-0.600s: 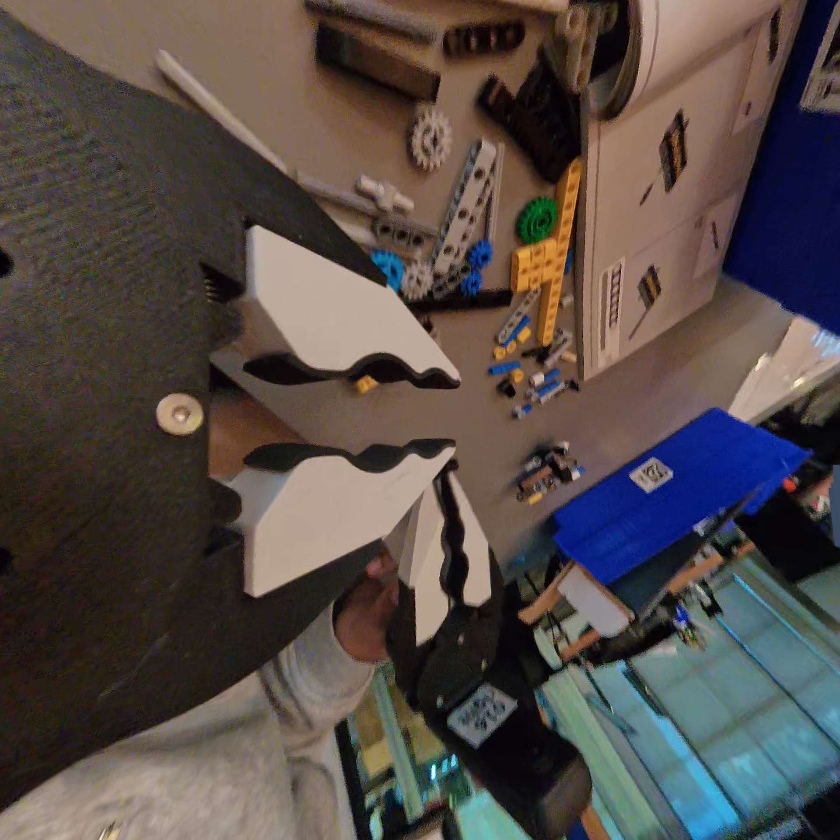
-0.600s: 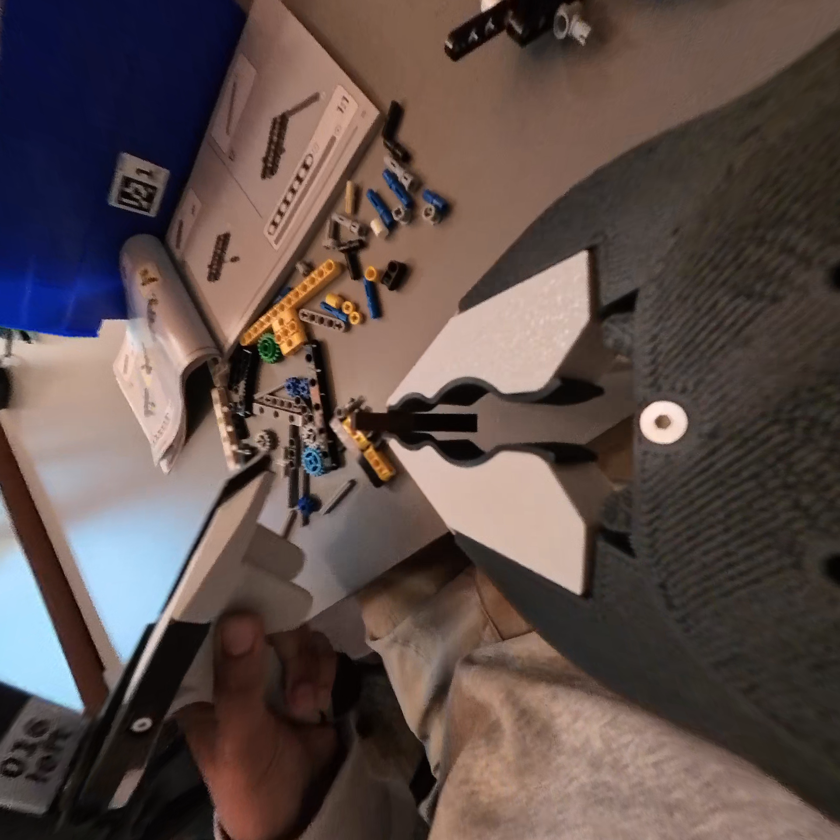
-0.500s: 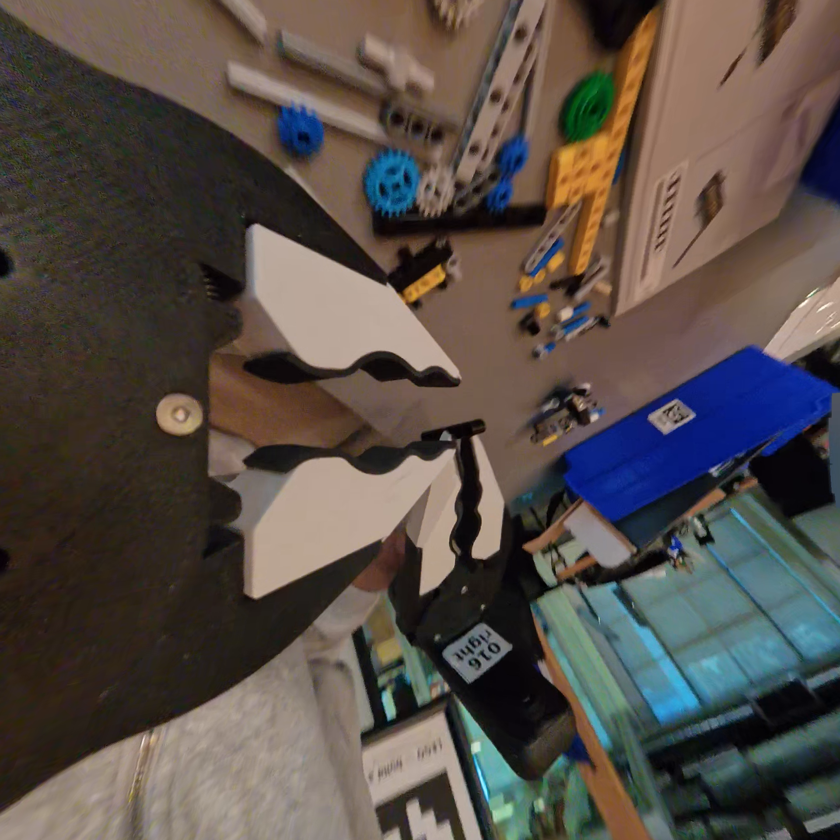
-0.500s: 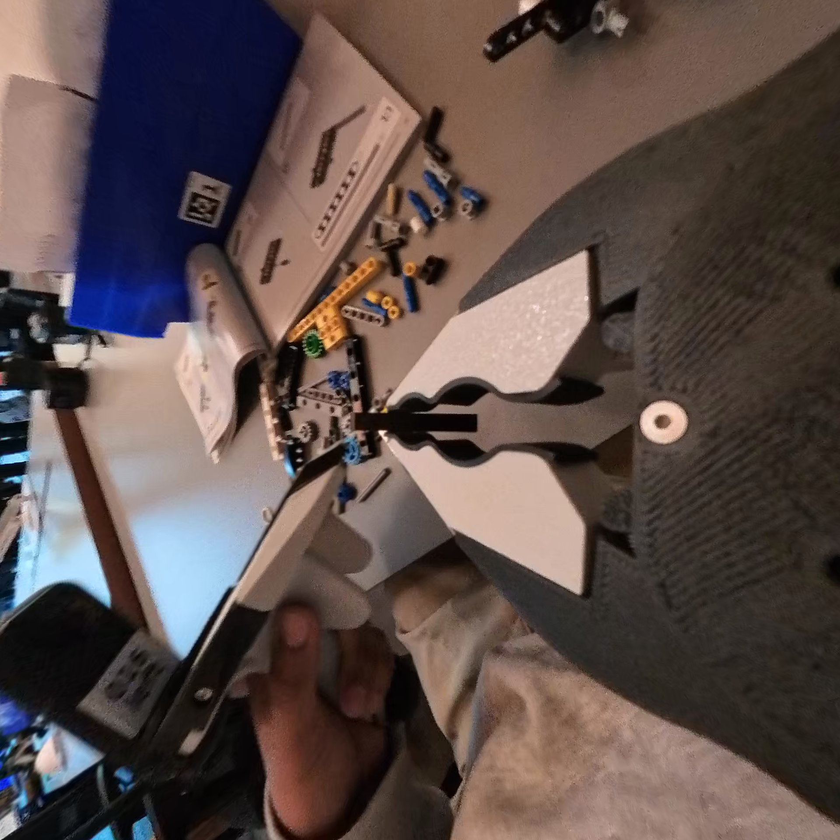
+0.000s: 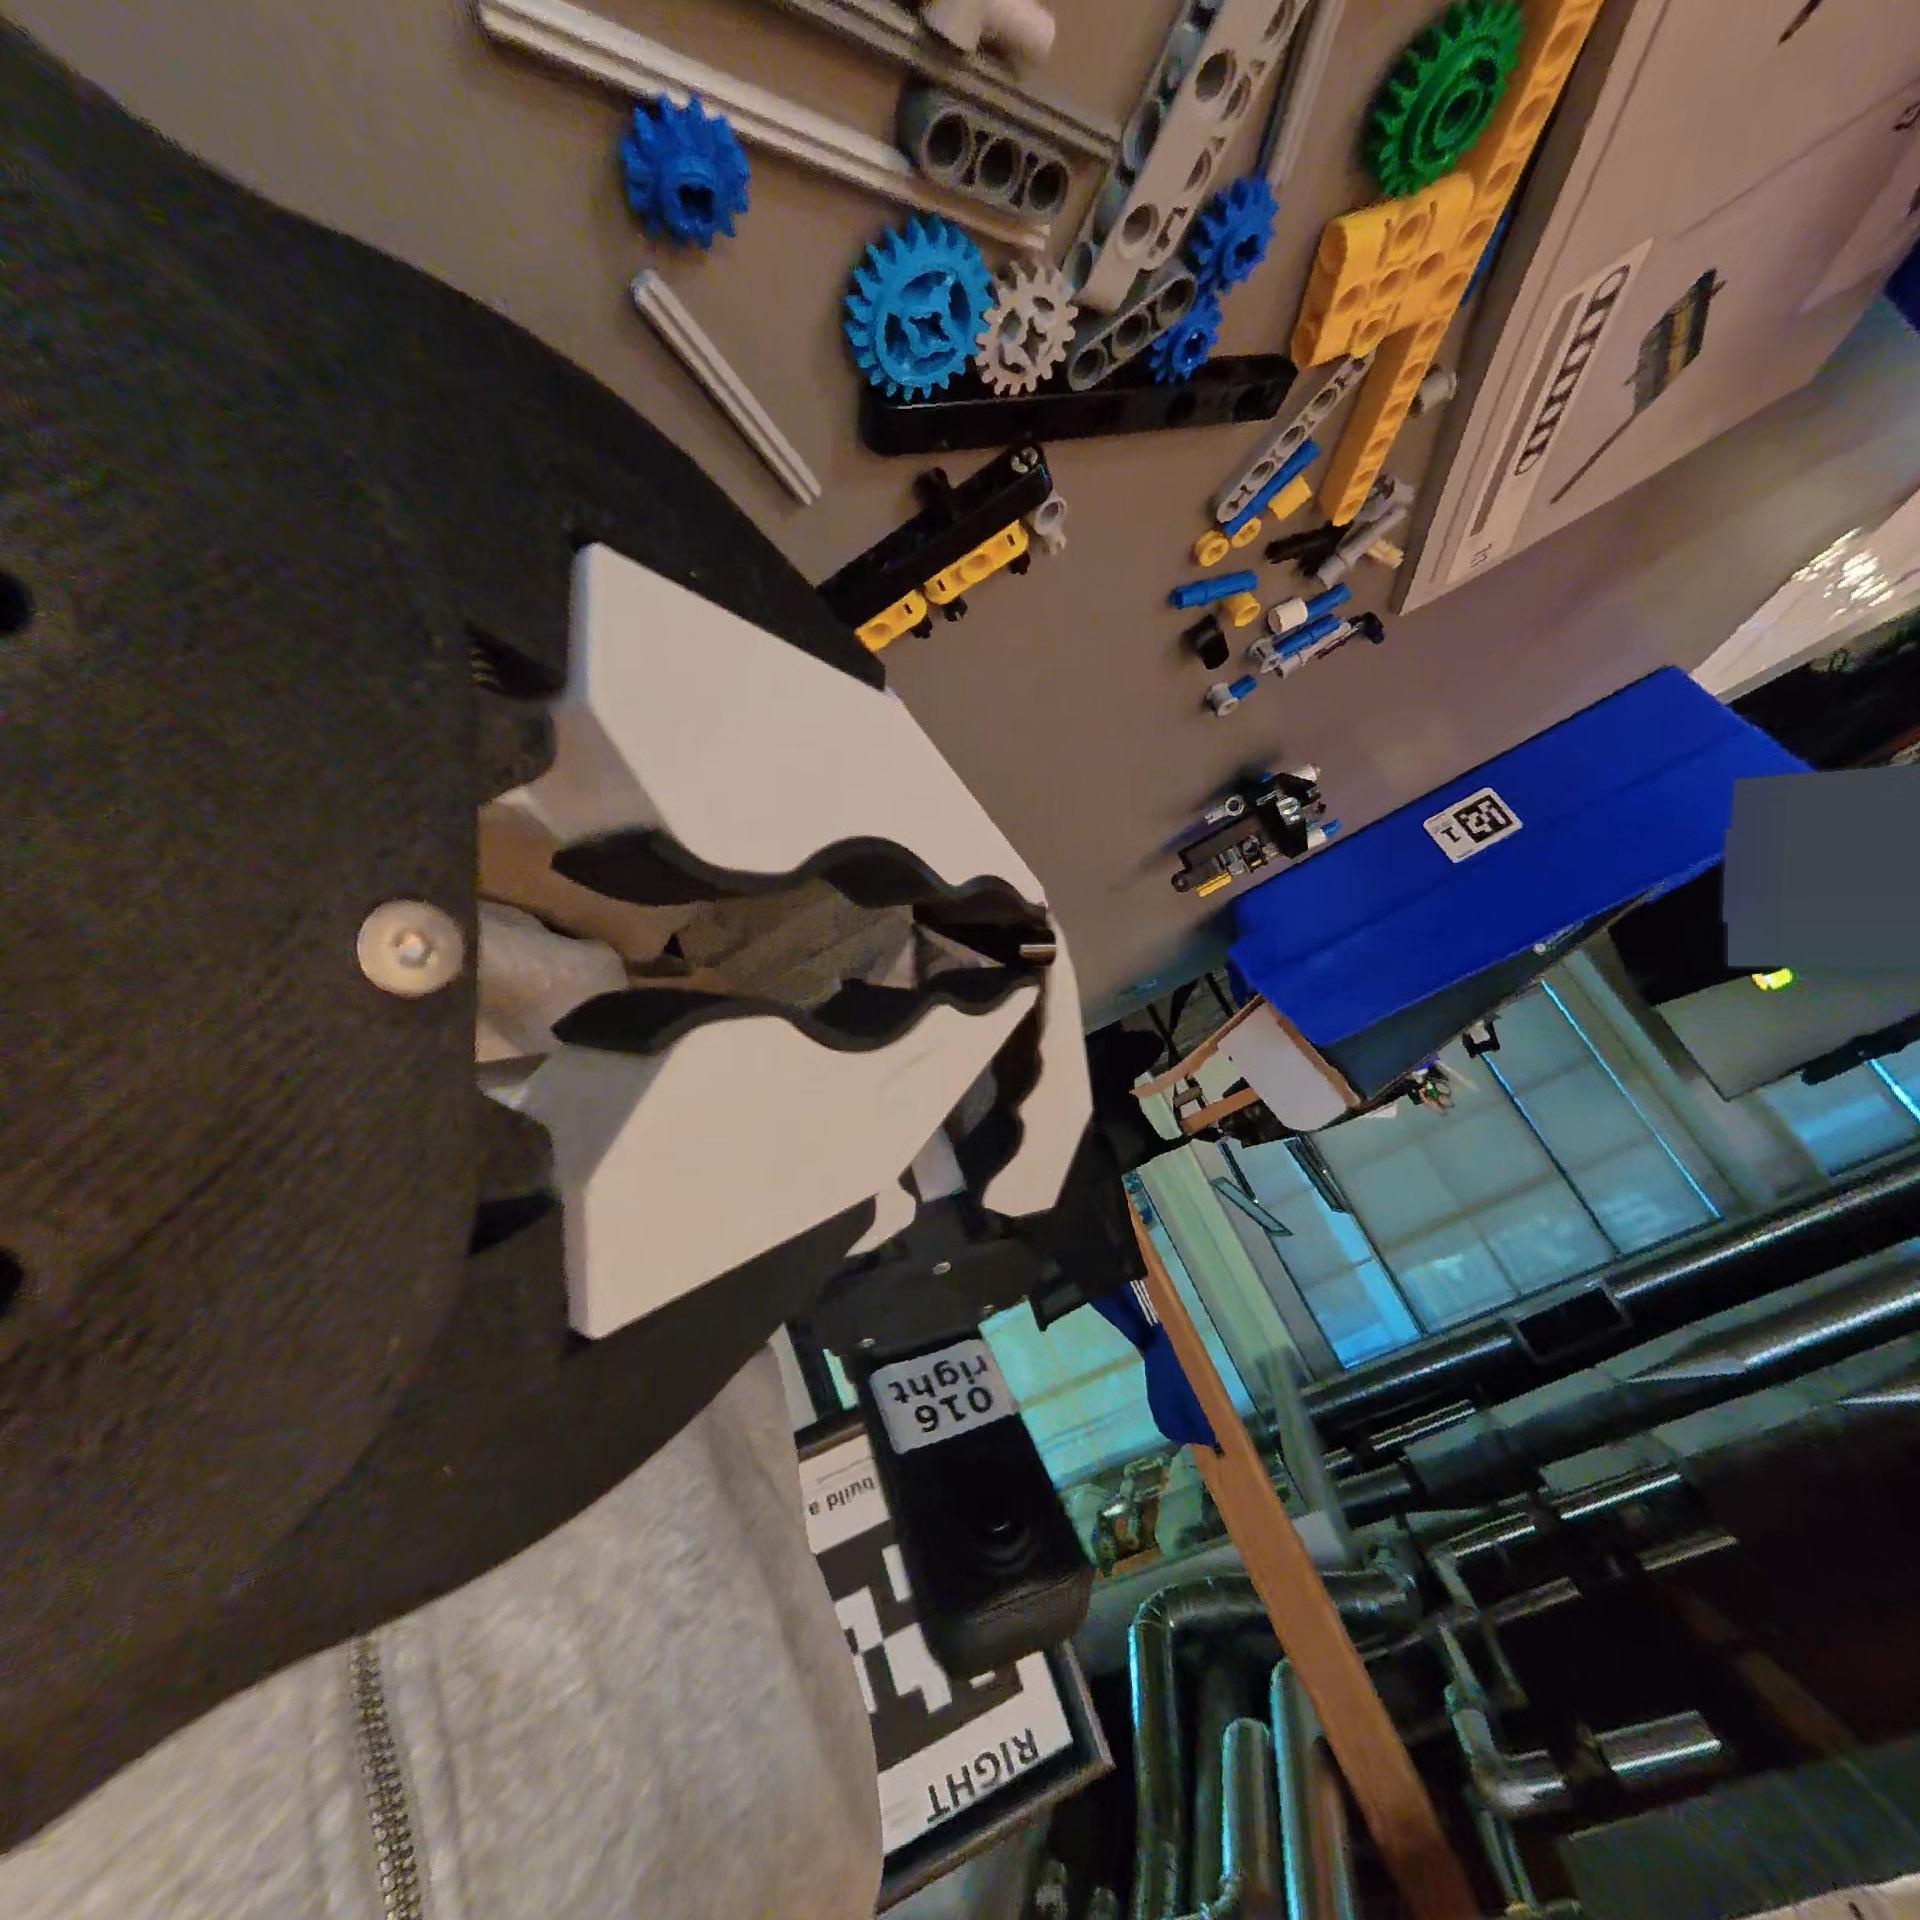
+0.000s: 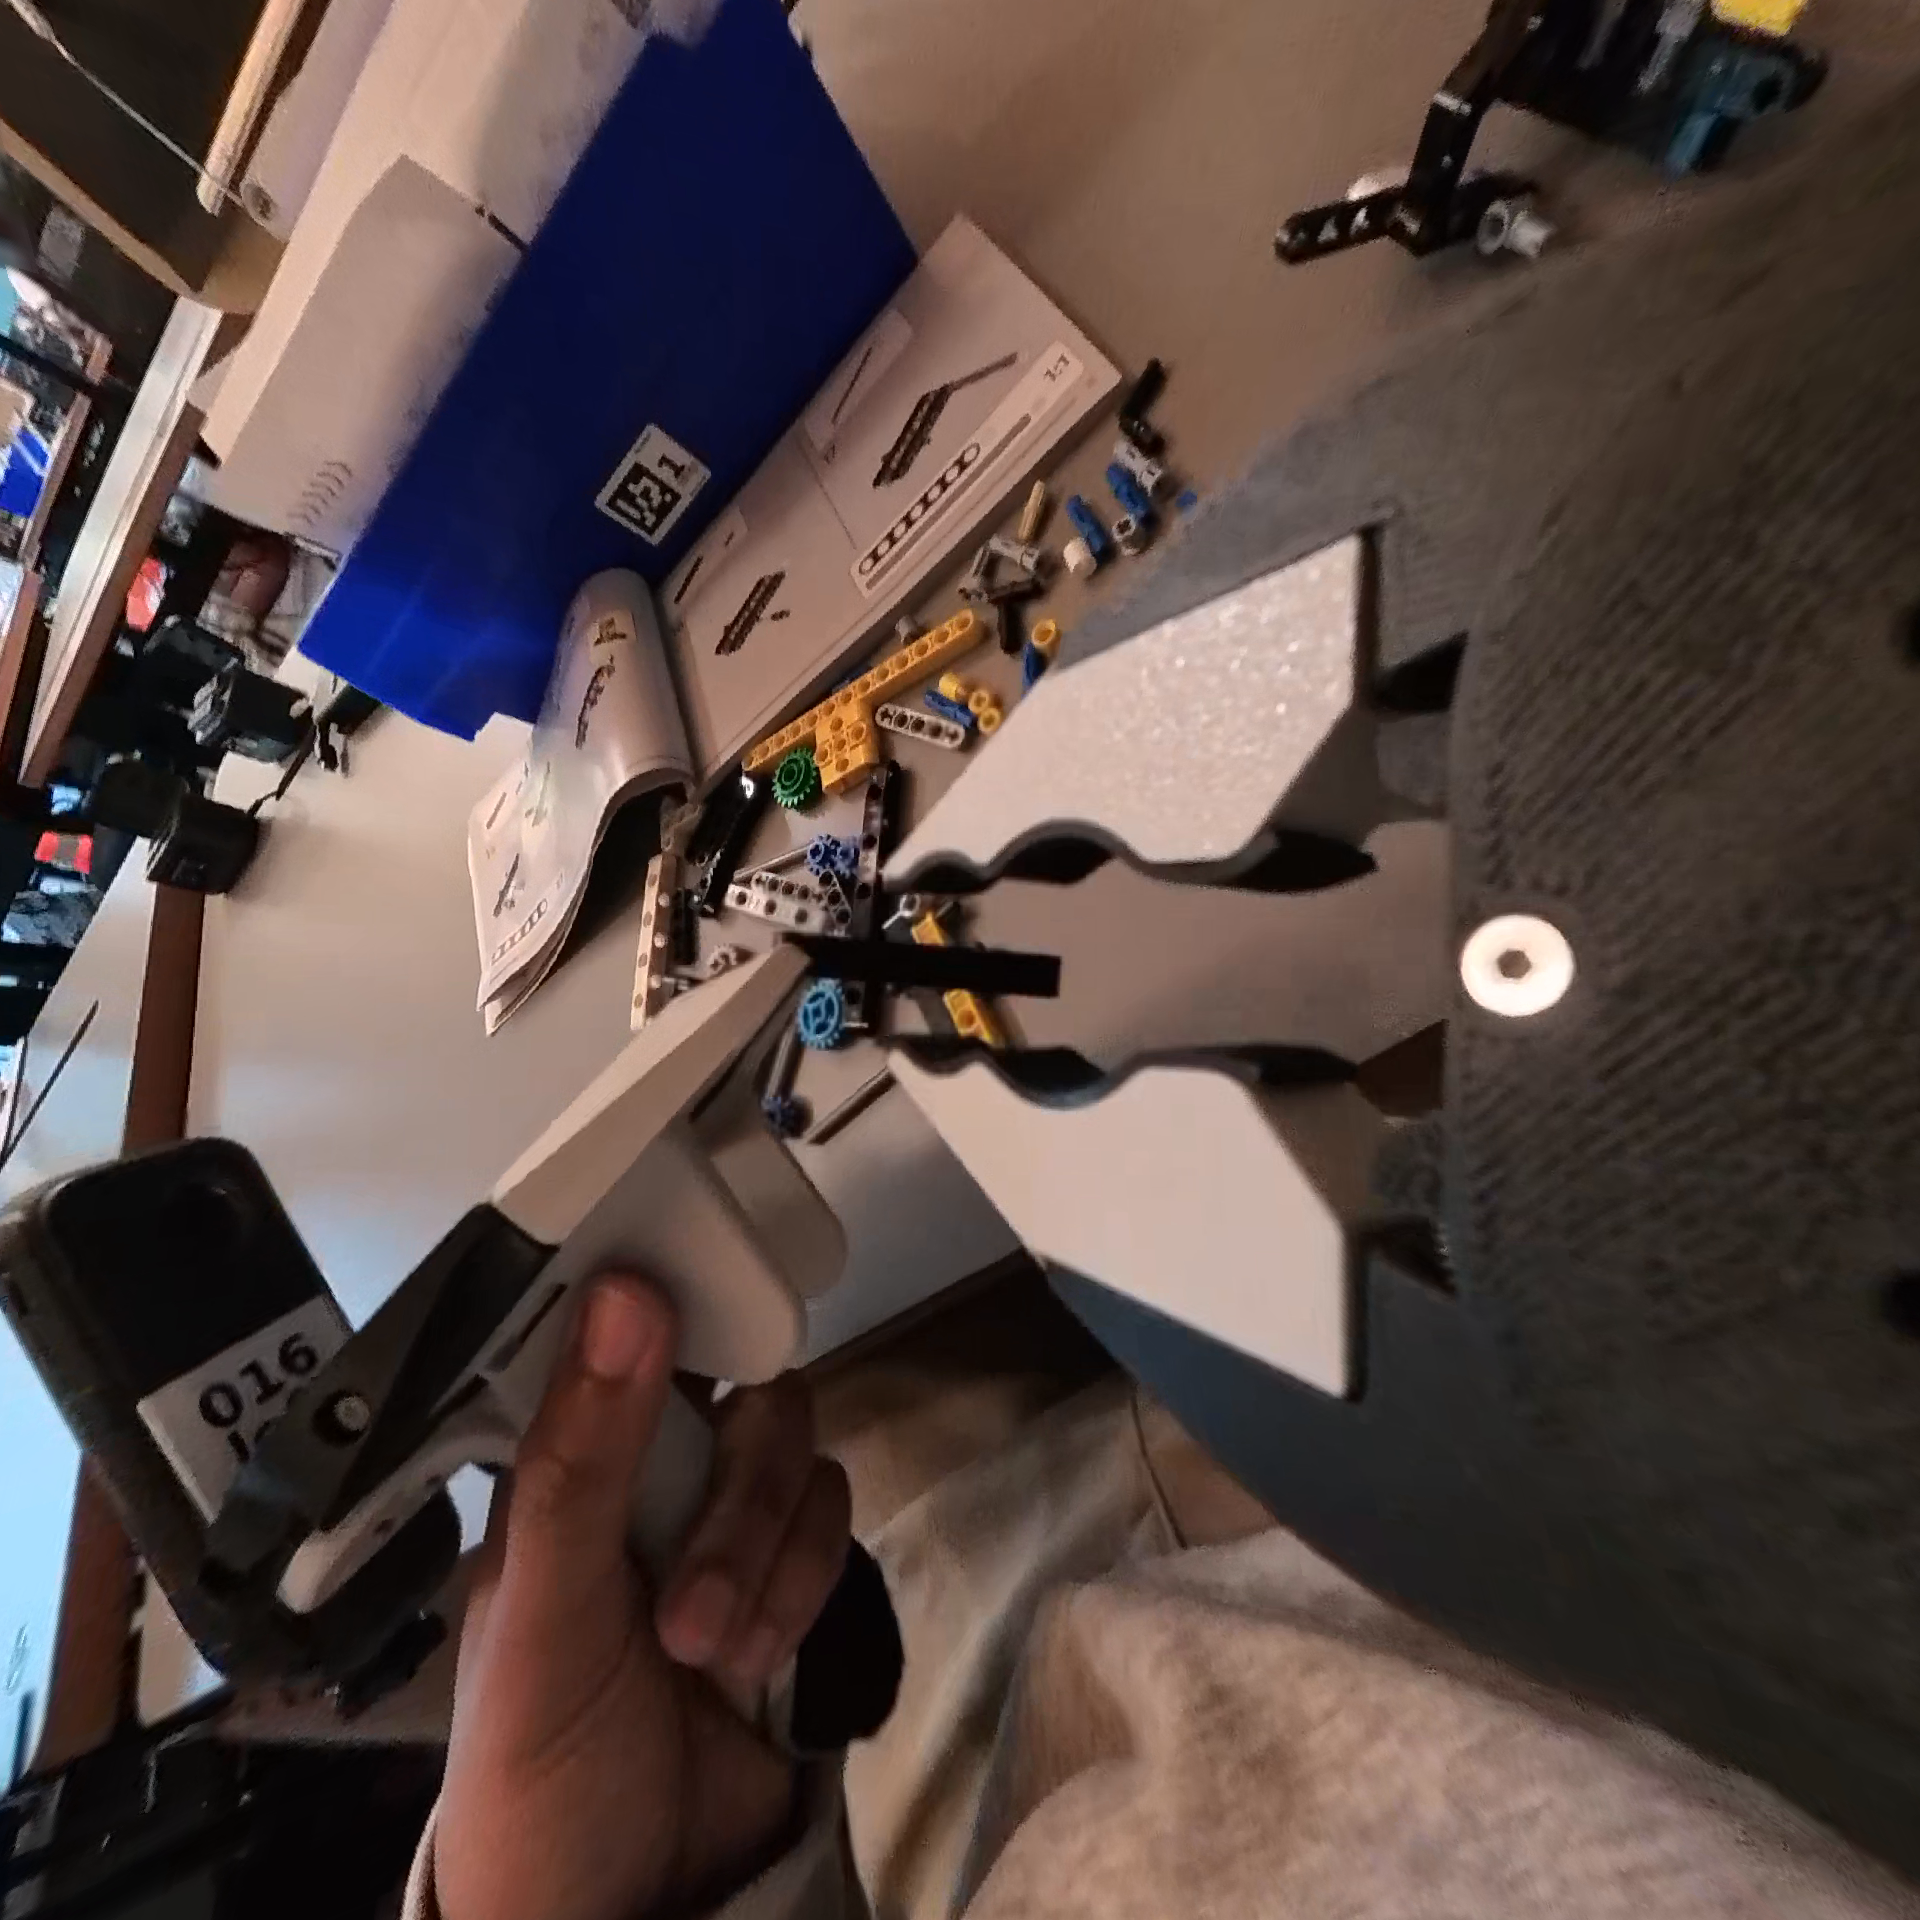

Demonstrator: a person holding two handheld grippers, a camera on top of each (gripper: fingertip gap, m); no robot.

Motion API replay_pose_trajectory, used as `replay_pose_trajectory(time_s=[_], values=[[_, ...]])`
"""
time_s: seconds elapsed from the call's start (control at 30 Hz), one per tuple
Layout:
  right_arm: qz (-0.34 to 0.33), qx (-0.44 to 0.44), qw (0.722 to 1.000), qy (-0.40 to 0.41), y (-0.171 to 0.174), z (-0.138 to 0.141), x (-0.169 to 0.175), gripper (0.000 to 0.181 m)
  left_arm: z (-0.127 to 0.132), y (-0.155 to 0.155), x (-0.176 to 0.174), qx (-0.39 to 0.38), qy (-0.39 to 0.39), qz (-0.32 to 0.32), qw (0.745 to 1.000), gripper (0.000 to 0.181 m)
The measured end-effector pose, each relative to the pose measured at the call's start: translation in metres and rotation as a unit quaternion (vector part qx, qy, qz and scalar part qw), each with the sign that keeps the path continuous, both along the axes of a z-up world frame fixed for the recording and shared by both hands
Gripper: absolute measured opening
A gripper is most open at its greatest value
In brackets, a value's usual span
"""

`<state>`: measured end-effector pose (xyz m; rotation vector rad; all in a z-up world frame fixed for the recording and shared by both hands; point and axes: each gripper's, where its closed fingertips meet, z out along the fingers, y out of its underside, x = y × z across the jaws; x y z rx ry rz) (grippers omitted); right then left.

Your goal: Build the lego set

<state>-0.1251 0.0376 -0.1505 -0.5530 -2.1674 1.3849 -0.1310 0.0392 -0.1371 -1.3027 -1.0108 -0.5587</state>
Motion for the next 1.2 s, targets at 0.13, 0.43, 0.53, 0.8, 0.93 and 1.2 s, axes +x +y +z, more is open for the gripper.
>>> replay_pose_trajectory(time_s=[0.13,0.43,0.53,0.8,0.93,1.2], values=[[0.058,-0.050,0.995,-0.062,0.010,0.011,0.006,0.053,0.008,-0.004,0.010,0.005,0.044,-0.044,0.998,0.005],[0.209,-0.159,0.926,-0.272,0.004,0.026,0.030,0.028,0.015,-0.001,0.032,0.019,0.110,-0.118,0.987,0.005],[0.219,-0.150,0.922,-0.282,0.001,0.022,0.031,0.020,0.014,0.004,0.036,0.011,0.120,-0.127,0.985,0.005],[0.241,-0.159,0.909,-0.299,-0.001,0.021,0.033,0.003,0.012,0.007,0.039,0.021,0.100,-0.139,0.985,0.005],[0.246,-0.173,0.903,-0.308,-0.001,0.024,0.033,0.004,0.015,0.007,0.039,0.032,0.103,-0.140,0.984,0.005],[0.256,-0.188,0.884,-0.342,0.000,0.024,0.037,0.004,0.019,0.009,0.041,0.047,0.098,-0.142,0.984,0.005]])
